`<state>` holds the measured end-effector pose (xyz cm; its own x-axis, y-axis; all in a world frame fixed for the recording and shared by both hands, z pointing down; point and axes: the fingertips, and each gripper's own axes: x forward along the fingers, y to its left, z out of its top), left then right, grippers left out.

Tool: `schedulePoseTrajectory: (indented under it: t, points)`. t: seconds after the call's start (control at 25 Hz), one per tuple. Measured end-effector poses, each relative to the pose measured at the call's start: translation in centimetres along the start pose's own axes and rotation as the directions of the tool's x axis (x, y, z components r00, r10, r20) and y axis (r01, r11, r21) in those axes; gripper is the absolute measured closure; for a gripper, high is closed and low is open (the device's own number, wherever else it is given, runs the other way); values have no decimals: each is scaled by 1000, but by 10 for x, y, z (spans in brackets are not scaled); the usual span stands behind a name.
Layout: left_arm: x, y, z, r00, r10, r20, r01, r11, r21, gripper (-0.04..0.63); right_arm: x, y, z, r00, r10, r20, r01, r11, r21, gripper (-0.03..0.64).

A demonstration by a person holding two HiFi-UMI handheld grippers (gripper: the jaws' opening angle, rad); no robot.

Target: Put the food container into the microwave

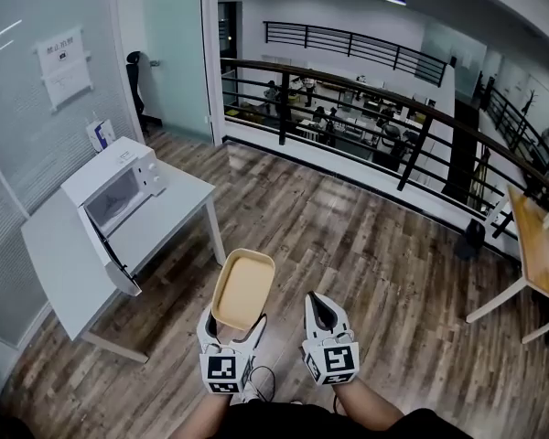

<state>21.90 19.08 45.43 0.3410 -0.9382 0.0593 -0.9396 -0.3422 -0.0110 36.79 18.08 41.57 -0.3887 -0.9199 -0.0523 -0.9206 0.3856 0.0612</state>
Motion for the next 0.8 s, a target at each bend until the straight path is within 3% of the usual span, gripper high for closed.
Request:
schedulePoseTrajectory:
  t: [0.32,0.8]
  points:
    - [34,56,3,1000,-26,9,26,999,28,106,64,25,-1,1000,-17,2,17,1000,-13,612]
    - [54,104,-8,1000,-14,-8,14,1000,-10,106,111,40,2,999,-26,-22,25,999,-44,612]
